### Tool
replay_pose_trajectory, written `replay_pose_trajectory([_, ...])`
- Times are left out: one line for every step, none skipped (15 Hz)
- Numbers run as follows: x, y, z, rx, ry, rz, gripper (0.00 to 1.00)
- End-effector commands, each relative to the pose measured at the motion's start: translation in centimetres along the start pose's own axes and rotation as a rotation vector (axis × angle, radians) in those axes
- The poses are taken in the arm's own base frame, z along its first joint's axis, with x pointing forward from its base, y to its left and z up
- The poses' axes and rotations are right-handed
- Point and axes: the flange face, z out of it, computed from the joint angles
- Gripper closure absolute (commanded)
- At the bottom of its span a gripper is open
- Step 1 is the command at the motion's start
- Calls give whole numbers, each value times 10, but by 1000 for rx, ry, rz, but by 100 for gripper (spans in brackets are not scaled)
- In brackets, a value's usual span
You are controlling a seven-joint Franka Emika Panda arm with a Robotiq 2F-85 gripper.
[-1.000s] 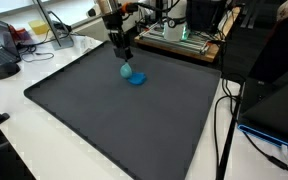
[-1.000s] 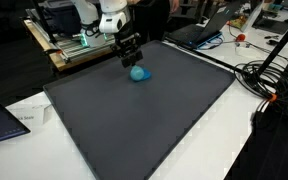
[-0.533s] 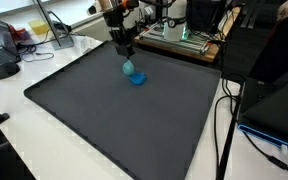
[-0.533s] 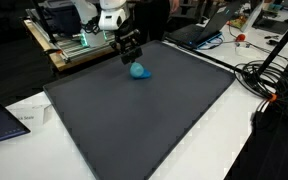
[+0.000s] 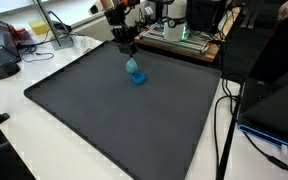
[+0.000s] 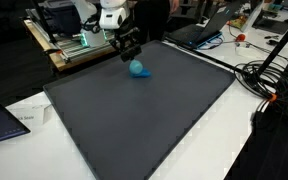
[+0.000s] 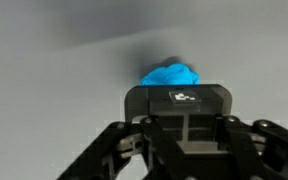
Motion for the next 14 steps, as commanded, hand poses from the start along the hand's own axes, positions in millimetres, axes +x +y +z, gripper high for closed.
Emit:
replay_pose_trajectory([-12, -3, 9, 0, -92, -16, 79])
replay_pose_trajectory([-12, -3, 11, 2, -102, -19, 79])
replay_pose_trajectory([-11, -3, 12, 4, -113, -21, 79])
replay_pose_trajectory([-10, -4, 14, 3, -120, -20, 79])
replay_pose_trajectory([-10, -4, 16, 5, -133, -21, 79])
replay_pose_trajectory([-10, -5, 17, 4, -143, -21, 79])
replay_pose_trajectory([-9, -5, 19, 7, -150, -21, 79])
replay_pose_trajectory([-7, -4, 20, 8, -153, -21, 79])
replay_pose_trajectory([-6, -4, 21, 8, -158, -22, 79])
replay_pose_trajectory([-3, -4, 23, 9, -158, -25, 79])
replay_pose_trajectory([0, -4, 24, 13, -156, -27, 79])
replay_pose_trajectory([3, -4, 26, 9, -154, -28, 79])
replay_pose_trajectory([7, -4, 28, 8, -151, -30, 79])
replay_pose_trajectory([10, -5, 29, 10, -153, -32, 79])
